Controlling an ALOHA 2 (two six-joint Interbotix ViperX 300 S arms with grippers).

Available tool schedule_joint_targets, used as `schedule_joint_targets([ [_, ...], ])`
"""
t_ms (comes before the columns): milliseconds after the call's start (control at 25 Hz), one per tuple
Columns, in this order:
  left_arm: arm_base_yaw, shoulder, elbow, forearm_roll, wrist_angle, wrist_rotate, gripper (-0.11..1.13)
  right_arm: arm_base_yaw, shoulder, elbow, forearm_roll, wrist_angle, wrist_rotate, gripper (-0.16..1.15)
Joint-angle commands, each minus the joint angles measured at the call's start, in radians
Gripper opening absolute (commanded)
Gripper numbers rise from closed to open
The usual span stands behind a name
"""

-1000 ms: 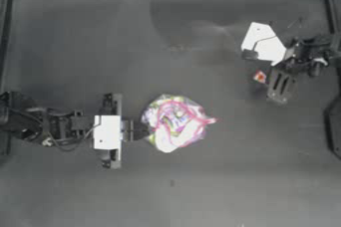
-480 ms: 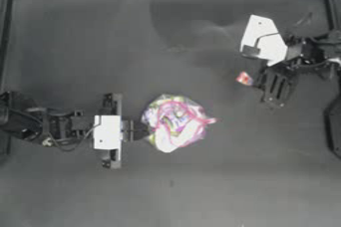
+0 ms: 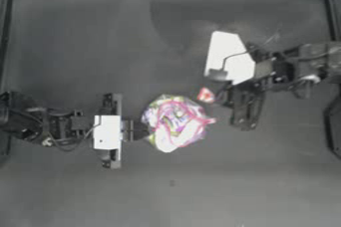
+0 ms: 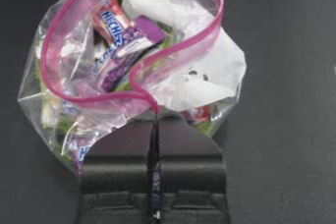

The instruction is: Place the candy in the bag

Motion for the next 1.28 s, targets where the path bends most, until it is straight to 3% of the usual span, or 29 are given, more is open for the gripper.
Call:
schedule_joint_targets([
  [40,0.002,-0.029,-0.005,-0.002,-0.003,-0.002,0.13,0.035,0.037,-0.064,-0.002,-0.04,-0.003,0.43],
  [320,0.002,-0.031,-0.005,-0.002,-0.003,-0.002,0.13,0.071,0.117,-0.115,0.003,-0.107,-0.006,0.43],
  [1280,0.002,-0.034,-0.006,-0.002,-0.005,0.0,0.13,0.078,0.259,-0.118,0.011,-0.193,-0.008,0.43],
])
